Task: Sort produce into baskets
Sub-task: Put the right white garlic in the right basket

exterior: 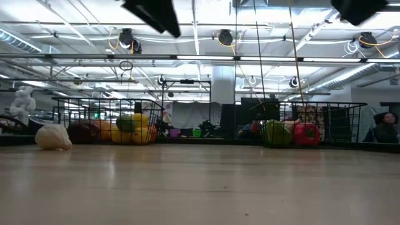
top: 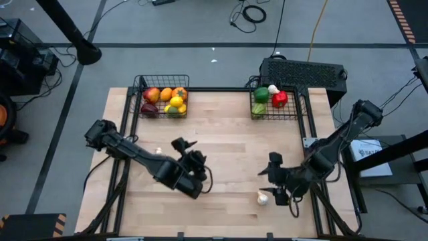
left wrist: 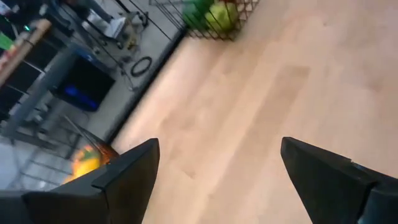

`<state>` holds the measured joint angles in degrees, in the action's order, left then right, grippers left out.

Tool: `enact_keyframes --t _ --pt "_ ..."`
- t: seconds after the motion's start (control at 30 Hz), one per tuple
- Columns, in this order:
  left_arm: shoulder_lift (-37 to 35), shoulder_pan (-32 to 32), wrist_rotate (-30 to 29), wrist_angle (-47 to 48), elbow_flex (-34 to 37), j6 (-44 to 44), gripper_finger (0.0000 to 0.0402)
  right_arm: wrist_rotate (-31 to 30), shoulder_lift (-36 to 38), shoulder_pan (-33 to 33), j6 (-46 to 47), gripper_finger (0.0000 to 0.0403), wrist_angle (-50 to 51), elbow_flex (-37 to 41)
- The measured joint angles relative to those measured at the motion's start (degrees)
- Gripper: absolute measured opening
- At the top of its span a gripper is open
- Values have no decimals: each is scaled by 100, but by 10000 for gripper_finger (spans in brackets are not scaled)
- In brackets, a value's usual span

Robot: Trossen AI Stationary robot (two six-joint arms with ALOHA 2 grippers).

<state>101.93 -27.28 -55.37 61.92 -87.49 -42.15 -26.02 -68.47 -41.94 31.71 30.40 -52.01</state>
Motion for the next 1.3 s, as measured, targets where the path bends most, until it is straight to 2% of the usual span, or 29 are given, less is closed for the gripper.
enact_keyframes --t 0.27,0.53,0.87,1.07,1.3 --pt "0 -752 87 4 452 -1316 343 891 -295 -495 1503 251 895 0" --pt "0 -1374 130 -71 458 -1905 343 1191 -318 -875 3091 250 1189 0" --pt "13 -1791 131 -541 458 -1906 343 992 -1429 -981 3311 215 1359 0" --pt "13 -1860 133 -734 458 -1903 343 1275 -2120 -966 3453 196 1254 2" --pt "13 -1863 133 -899 458 -1898 343 1299 -2802 -884 3523 172 253 4"
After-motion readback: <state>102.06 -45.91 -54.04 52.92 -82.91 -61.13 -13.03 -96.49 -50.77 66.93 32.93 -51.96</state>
